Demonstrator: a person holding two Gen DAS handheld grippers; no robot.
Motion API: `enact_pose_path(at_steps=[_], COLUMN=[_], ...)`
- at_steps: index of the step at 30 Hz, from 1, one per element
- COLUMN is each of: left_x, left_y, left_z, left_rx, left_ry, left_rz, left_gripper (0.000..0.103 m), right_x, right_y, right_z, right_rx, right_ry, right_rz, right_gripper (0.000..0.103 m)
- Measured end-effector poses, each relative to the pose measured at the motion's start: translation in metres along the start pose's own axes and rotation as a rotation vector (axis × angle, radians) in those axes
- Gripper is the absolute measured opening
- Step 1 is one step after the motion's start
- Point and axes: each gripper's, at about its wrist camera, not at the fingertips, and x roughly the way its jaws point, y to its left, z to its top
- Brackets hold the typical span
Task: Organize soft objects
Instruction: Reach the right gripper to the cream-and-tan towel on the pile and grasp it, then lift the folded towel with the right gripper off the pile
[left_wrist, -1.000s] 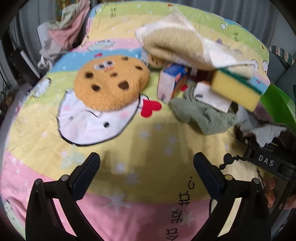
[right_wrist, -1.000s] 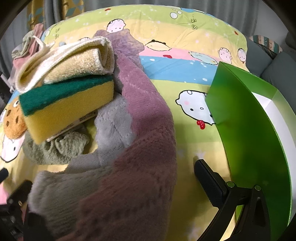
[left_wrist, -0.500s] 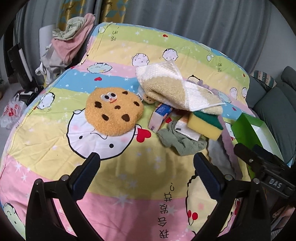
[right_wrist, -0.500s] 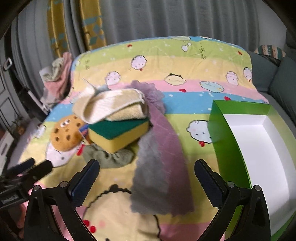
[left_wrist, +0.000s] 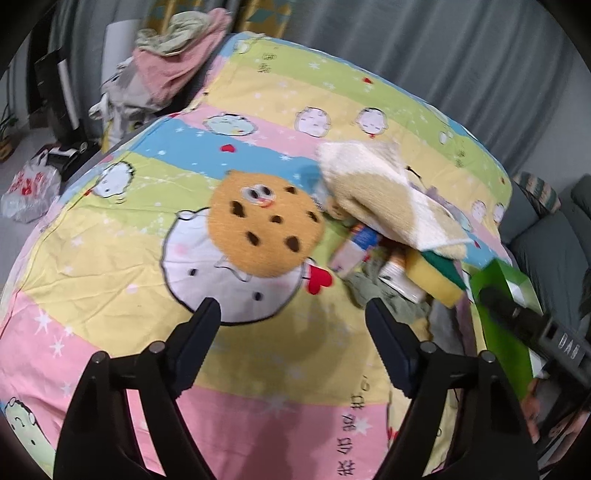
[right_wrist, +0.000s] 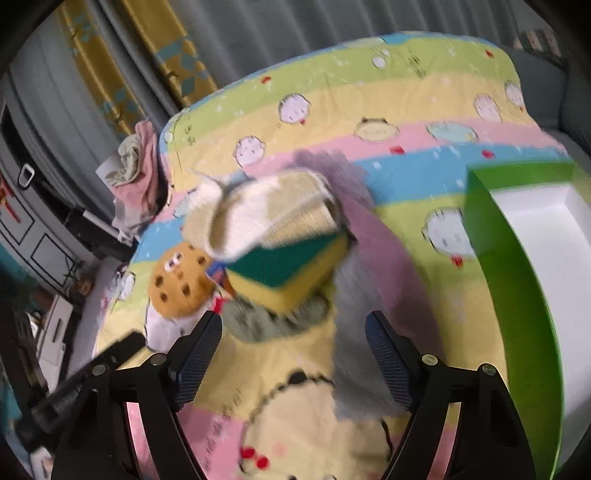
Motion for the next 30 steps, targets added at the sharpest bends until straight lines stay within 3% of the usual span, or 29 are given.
enact_pose_path(at_steps=[6,11,15,18,22,30], left_x=[0.001,0.003,0.008,0.007,0.005,-0.001], left_y=[0.026,0.037,0.041,0.042,0.040,0.035], left_z=[0.010,0.014,0.015,0.015,0.015,0.014], left_rx=[-0.073,-0.126,-0.144,-0.153,-0.149,-0.137], left_ry=[0.015,0.037,0.071,0.075,0.079,0.074], left_rz=[0.031,0.040,0.015,0.006,-0.008,-0.024], left_gripper=[0.075,0.075,0.075,0.075,0.075,0.075], right_x=[0.035,0.085,0.126,0.138,0.122,0.011], right_y=[0.057,0.093,0.097,0.097,0.096,0.099], right_z=[0.056,0.083,0.086,0.083,0.090,0.095], right_rx=[-0.057,-0.133,-0.154,-0.169,-0.139,-0.135], right_ry=[0.023,0.034,0.110,0.120,0.086,-0.103], right_rz=[0.022,-0.075,-0.142,-0.145,-0.093,0.065], right_gripper=[0.082,0.082,0.081,0.048,0.016,0.013])
